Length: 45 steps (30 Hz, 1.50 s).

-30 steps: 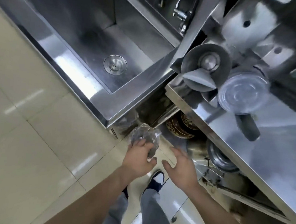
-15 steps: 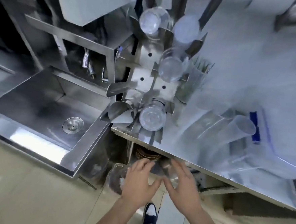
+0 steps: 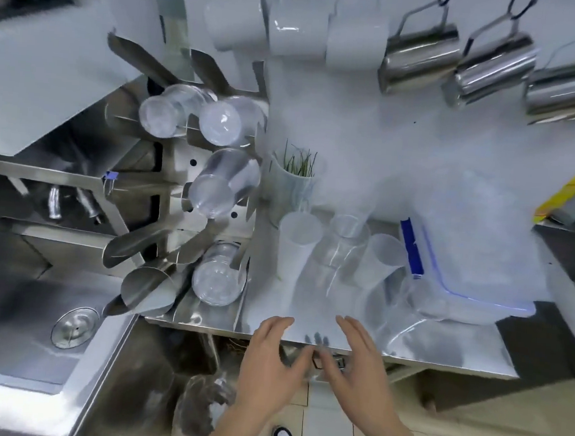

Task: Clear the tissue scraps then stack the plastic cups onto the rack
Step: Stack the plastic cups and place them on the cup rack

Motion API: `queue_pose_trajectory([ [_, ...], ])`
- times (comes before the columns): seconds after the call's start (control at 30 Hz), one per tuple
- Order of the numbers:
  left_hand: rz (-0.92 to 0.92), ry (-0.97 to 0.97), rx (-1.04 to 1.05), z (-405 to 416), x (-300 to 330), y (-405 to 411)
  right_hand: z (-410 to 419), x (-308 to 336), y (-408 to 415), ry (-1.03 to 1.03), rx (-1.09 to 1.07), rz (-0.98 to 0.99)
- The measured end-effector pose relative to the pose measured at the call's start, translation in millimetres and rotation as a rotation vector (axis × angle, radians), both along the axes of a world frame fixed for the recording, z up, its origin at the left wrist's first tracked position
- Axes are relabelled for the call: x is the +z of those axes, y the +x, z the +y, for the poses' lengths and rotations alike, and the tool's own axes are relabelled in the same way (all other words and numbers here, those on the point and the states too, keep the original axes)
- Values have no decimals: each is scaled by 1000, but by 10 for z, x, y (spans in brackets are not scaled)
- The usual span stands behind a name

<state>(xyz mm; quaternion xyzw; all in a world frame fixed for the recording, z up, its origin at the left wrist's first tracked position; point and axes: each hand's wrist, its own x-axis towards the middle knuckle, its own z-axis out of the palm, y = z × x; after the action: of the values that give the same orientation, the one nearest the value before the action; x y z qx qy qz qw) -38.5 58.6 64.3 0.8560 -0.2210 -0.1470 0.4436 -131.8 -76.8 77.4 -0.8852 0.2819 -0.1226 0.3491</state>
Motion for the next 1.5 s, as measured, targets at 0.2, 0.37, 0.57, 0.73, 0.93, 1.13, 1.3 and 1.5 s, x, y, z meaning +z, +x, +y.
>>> queue_pose_trajectory([
  [0.2, 63, -44, 54, -356, 179, 242, -488, 224, 149, -15, -48, -76],
  [0.37, 45, -107, 175, -683, 246, 500, -965, 385, 366, -8, -76, -142],
  [0.57, 21, -186, 333, -1008, 271, 771, -1596, 421, 647, -71, -138, -111],
  [0.73, -9, -220, 456, -1137, 232, 890, -1916, 332, 812, -116, -110, 60],
  [0.93, -32, -205, 504, -1236, 133, 1075, -2050, 305, 962, -135, -72, 155],
  [1.13, 17, -207, 510, -1278, 103, 1127, -2099, 303, 1002, -107, -62, 204],
  [1.3, 31, -205, 533, -1299, 101, 1150, -2133, 321, 995, -74, -61, 181],
  [1.5, 46, -174, 533, -1315, 107, 1196, -2168, 432, 904, -32, -63, 99],
])
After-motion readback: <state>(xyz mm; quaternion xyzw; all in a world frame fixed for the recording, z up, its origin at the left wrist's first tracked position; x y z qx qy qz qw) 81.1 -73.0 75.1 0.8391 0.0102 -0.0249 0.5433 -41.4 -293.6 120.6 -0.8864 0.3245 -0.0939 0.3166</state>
